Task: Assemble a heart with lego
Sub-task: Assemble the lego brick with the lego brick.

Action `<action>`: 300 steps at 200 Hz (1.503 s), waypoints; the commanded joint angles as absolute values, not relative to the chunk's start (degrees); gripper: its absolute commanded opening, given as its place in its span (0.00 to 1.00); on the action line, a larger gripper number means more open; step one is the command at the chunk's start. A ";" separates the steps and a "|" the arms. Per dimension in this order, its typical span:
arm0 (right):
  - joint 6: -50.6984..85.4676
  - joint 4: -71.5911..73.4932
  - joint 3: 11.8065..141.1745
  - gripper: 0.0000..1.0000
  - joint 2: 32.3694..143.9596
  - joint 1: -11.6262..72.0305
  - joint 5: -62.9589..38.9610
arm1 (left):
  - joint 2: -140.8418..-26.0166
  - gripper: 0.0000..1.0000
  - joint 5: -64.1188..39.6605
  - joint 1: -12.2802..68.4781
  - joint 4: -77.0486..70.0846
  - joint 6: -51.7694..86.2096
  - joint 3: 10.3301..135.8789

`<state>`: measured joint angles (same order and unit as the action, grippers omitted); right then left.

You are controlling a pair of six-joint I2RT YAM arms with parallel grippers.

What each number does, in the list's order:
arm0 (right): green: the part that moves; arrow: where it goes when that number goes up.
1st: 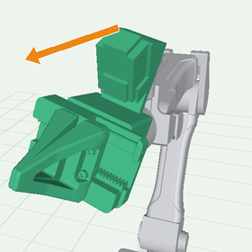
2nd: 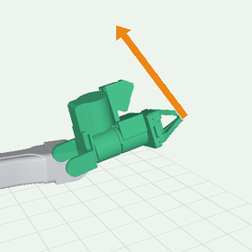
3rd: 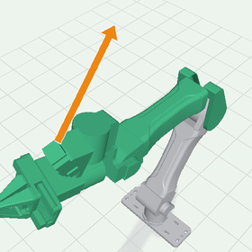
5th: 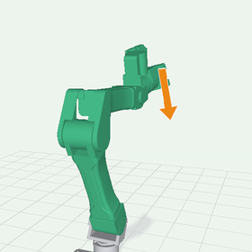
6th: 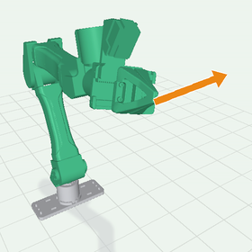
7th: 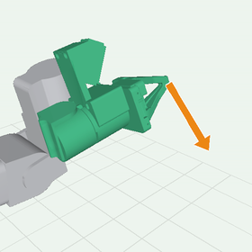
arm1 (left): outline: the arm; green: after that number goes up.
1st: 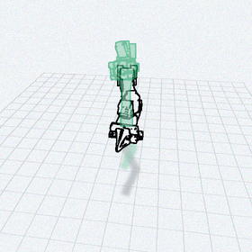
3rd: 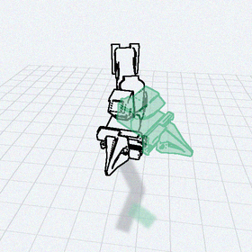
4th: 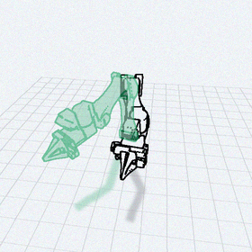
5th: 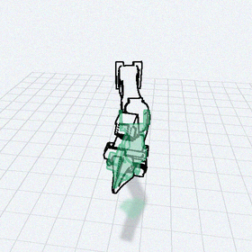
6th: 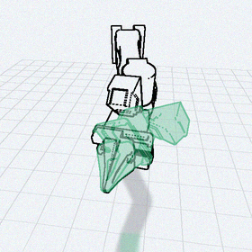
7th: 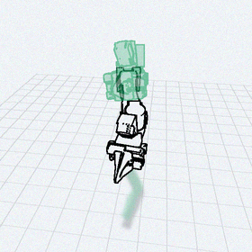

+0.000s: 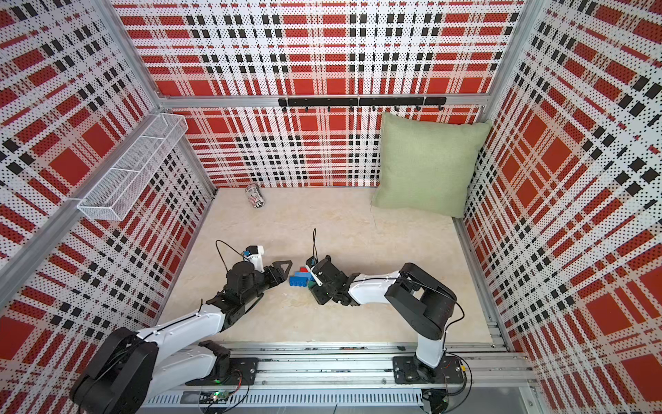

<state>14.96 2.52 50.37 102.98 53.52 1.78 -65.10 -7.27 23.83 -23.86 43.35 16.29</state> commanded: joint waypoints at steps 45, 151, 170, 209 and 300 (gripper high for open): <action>16.22 -1.41 46.10 0.56 99.07 53.71 1.74 | -64.17 0.72 -6.59 24.41 -23.47 43.15 15.51; 20.07 0.52 46.41 0.36 99.08 54.22 0.88 | -64.29 0.72 -6.18 25.20 -23.47 43.33 15.21; 19.30 -0.51 47.84 0.36 99.74 54.23 2.35 | -64.17 0.72 -6.27 25.21 -23.47 43.42 15.21; 17.05 -1.12 49.93 0.37 101.39 53.70 2.20 | -63.98 0.72 -6.25 25.21 -23.47 43.33 15.12; 12.70 -4.01 53.09 0.47 101.85 53.06 1.72 | -63.51 0.72 -6.73 25.17 -23.40 43.85 14.85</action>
